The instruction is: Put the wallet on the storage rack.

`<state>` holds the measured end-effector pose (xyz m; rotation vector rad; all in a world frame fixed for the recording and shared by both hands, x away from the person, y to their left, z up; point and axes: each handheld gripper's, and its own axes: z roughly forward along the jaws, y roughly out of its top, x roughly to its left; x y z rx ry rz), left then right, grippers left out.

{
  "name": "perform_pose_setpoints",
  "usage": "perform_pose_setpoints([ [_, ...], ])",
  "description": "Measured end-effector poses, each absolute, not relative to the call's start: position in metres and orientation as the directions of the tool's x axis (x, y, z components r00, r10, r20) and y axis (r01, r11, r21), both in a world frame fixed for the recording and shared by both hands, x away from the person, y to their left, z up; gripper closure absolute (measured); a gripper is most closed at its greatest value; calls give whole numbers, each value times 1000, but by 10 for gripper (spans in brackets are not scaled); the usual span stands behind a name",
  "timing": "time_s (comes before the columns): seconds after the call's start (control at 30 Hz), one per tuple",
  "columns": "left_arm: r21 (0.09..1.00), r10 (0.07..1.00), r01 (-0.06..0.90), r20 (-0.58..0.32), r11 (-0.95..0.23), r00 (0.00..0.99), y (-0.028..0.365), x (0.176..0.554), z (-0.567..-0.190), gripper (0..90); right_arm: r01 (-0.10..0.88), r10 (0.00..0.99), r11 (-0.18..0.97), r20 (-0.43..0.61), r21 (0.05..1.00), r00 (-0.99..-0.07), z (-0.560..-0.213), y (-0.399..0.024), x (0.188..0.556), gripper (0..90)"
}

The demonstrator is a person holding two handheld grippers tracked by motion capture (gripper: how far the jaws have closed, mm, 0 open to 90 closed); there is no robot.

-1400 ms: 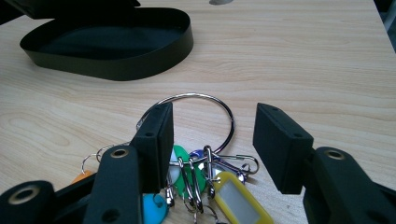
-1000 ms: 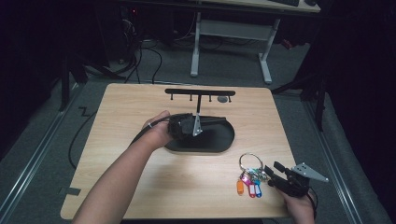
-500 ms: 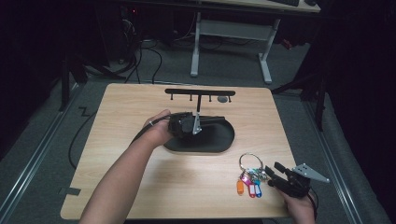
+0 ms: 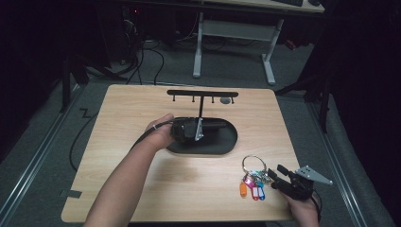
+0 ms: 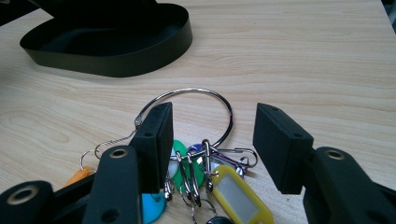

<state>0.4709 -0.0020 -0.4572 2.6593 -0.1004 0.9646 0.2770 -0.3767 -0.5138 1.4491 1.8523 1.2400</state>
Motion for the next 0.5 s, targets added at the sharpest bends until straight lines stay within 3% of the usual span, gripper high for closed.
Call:
perform_pose_setpoints([
  [0.4,287,62,-131,578,-949,813,3,472,-465,727,506,931,32,158,862,-328,-515,-375,277,483],
  [0.5,294,80,-97,536,-951,840,1,473,-467,689,506,931,30,160,862,-328,-515,-375,277,483],
])
